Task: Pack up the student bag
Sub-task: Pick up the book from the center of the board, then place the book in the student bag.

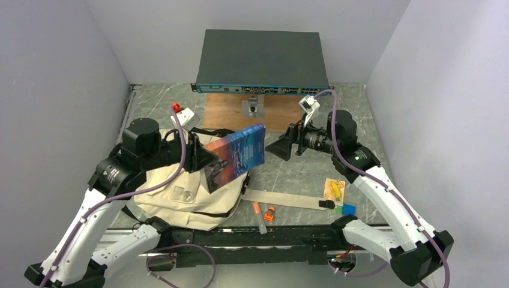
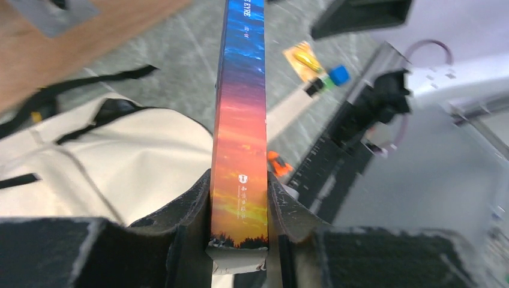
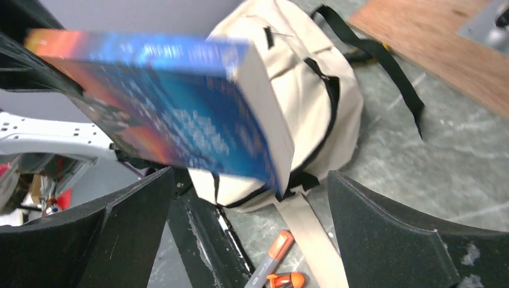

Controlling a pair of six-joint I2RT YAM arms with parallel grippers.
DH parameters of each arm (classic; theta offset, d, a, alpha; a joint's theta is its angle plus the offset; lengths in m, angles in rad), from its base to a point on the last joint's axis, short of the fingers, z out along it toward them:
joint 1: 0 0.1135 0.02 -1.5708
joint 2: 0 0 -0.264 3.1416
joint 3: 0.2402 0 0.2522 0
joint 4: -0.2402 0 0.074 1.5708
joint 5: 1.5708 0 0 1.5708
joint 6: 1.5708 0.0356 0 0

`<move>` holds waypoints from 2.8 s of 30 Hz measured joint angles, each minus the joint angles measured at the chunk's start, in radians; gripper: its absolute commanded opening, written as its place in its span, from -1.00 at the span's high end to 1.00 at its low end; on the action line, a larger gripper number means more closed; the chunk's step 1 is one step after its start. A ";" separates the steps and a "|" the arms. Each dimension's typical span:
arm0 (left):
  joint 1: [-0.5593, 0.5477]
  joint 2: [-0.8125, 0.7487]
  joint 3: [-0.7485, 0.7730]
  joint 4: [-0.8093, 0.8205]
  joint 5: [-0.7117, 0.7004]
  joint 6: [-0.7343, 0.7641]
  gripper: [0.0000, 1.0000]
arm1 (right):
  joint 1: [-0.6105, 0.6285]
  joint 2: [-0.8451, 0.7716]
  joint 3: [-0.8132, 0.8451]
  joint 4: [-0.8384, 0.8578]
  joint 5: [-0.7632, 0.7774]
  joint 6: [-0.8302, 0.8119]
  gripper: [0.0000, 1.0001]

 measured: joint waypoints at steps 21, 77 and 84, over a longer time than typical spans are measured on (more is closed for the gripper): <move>0.043 -0.068 -0.072 0.110 0.457 -0.143 1.00 | 0.176 0.024 -0.177 0.620 -0.481 0.325 -0.77; -0.661 0.895 0.182 -0.576 -1.170 -0.631 1.00 | 0.182 -0.333 -0.132 -0.548 0.573 0.304 1.00; -0.547 0.539 0.125 -0.451 -1.026 -0.439 1.00 | 0.169 -0.225 -0.266 -0.265 0.277 0.472 1.00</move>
